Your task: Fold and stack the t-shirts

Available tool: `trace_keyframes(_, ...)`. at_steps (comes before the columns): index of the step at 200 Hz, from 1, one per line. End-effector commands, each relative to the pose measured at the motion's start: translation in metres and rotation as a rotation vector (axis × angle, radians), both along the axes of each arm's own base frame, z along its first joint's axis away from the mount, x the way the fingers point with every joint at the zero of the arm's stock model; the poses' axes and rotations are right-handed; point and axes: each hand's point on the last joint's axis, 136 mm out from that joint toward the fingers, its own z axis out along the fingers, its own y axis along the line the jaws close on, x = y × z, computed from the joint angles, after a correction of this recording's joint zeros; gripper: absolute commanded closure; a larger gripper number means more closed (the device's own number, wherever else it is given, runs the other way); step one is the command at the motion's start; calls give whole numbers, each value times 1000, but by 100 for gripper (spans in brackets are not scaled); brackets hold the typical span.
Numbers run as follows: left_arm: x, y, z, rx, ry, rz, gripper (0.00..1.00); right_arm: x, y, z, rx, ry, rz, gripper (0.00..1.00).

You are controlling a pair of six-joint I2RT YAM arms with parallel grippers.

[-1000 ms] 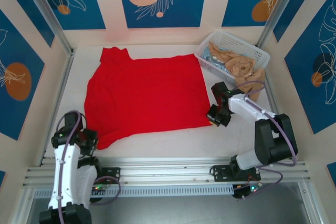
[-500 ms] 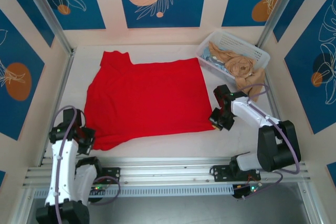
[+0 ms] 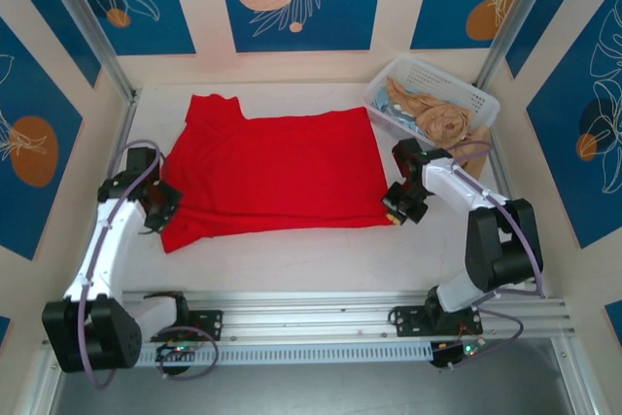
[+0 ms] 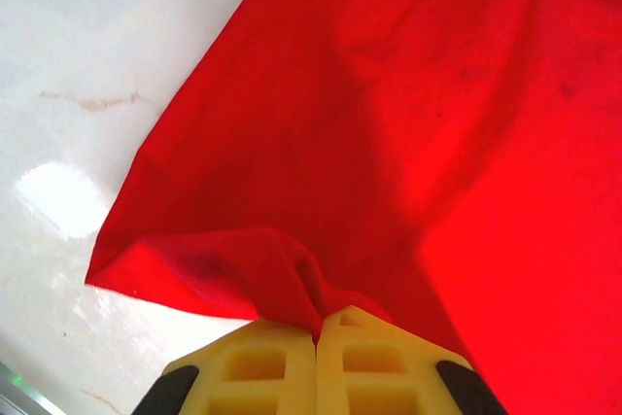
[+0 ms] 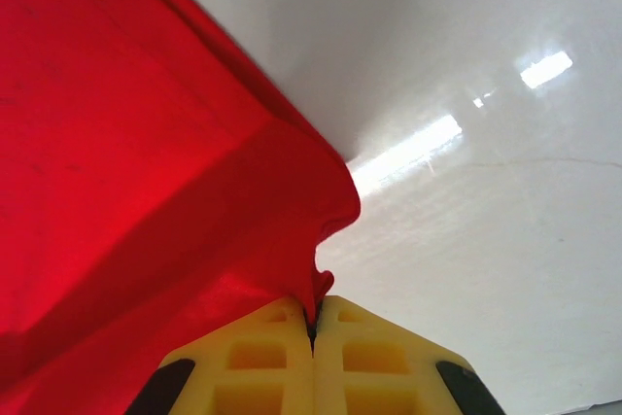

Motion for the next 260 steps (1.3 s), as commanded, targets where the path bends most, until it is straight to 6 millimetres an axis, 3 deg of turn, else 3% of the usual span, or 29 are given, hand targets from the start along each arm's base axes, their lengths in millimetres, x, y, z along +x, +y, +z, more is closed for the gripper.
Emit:
trace_keyframes(1,11,11,6,87,28,-33,100,9,2,8,8,19,-28,100)
trace_keyframes(61,45,17,-8,149,140,-158,100,56,2,9,-33,-9,-1,100)
trace_keyframes(124,84,20,-4,214,97,-283,100,98,6,5,-60,-41,21,100)
trace_keyframes(243,147,12,-16,251,61,-470,100,149,18,0,-64,-85,62,100)
trace_keyframes(253,154,11,-12,257,45,-491,94,153,21,2,-55,-98,77,100)
trace_keyframes(260,157,10,-9,257,37,-501,83,156,22,4,-48,-105,87,94)
